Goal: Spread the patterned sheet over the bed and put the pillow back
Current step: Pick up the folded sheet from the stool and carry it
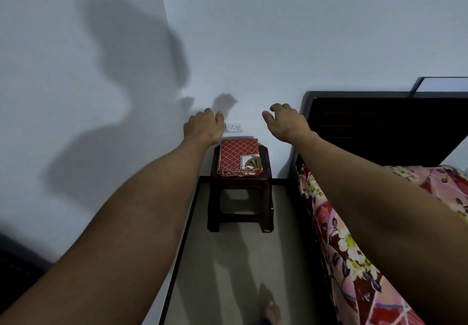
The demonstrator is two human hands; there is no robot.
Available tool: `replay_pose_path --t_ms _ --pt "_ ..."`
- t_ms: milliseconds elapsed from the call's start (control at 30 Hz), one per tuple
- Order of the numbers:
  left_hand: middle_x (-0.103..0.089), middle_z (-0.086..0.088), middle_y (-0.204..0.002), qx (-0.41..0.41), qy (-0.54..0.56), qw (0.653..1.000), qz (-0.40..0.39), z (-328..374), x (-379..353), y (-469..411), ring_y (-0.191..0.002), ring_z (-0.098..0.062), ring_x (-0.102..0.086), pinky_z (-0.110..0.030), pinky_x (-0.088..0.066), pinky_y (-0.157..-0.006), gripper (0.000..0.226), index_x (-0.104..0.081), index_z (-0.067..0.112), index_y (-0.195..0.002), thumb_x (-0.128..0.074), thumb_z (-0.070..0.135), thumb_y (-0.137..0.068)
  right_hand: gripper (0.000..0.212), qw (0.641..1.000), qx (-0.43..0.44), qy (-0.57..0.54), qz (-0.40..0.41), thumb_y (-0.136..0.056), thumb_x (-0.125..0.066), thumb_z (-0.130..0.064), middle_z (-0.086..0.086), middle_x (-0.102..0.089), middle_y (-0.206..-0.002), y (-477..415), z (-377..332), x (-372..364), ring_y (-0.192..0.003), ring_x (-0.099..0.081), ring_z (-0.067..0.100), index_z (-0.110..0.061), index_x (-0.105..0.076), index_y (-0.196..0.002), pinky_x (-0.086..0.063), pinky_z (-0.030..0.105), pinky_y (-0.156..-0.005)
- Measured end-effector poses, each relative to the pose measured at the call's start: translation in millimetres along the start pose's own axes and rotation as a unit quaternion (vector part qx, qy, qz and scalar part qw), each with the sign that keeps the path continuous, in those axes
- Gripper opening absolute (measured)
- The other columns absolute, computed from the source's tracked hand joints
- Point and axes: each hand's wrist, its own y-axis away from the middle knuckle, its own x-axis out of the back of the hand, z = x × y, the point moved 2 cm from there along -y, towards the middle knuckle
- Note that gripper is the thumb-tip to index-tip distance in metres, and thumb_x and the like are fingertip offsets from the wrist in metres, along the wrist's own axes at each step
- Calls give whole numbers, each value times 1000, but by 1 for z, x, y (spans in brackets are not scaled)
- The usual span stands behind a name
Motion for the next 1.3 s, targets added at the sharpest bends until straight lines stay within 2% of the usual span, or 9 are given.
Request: replay_pose_path --t_ms 133,333,600,767,900,1000,1200,1300 --pt "-60 -19 -125 7 11 1000 -18 -6 -31 -62 -109 -36 -57 -43 -47 -87 61 -52 6 -131 -20 50 -102 55 999 -4 -39 -7 -104 -34 -45 17 -49 -145 -68 12 -29 -128 -50 36 -10 -46 -144 -43 49 -105" --pt "-54 -20 -138 60 39 996 -60 -3 -66 -156 -122 -36 -52 -42 -41 -98 63 -44 5 -141 -15 48 -105 53 997 -20 -61 -46 -104 -35 -44 15 -49 -145 -167 35 -69 -128 -51 34 -10 -46 -144 -44 47 -105" --pt "-56 -20 -135 97 46 989 -104 -6 -131 -247 -119 -35 -54 -39 -42 -95 61 -44 4 -141 -16 45 -106 52 991 -41 -84 -94 -103 -36 -42 15 -52 -142 -269 53 -130 -125 -53 34 -9 -49 -141 -44 45 -102" --pt "-54 -22 -138 115 71 982 -133 -25 -187 -296 -123 -35 -53 -39 -41 -100 57 -44 2 -141 -17 40 -107 53 987 -56 -78 -133 -103 -36 -44 15 -53 -141 -315 69 -189 -124 -54 34 -9 -49 -140 -46 47 -103" --pt "-51 -23 -143 124 90 974 -164 -50 -236 -335 -129 -37 -50 -41 -38 -105 59 -36 4 -149 -15 39 -107 53 979 -103 -86 -154 -103 -38 -43 15 -53 -141 -348 86 -240 -124 -54 33 -8 -49 -140 -47 46 -101" --pt "-54 -24 -138 144 99 967 -187 -70 -276 -358 -124 -37 -52 -41 -40 -102 56 -43 2 -142 -17 36 -107 53 973 -130 -77 -175 -104 -37 -44 15 -52 -143 -362 96 -282 -127 -53 33 -9 -47 -142 -46 45 -103" --pt "-54 -23 -138 175 112 951 -229 -97 -363 -392 -124 -38 -53 -41 -40 -104 53 -48 0 -137 -22 35 -107 51 959 -168 -76 -217 -102 -36 -49 13 -61 -127 -378 117 -371 -111 -60 31 -11 -53 -132 -51 47 -96" --pt "-55 -24 -136 180 112 947 -241 -108 -406 -400 -123 -39 -53 -41 -40 -103 54 -51 -1 -134 -23 36 -107 50 953 -188 -68 -228 -103 -34 -49 13 -58 -129 -381 132 -407 -113 -58 32 -12 -54 -131 -50 49 -98"
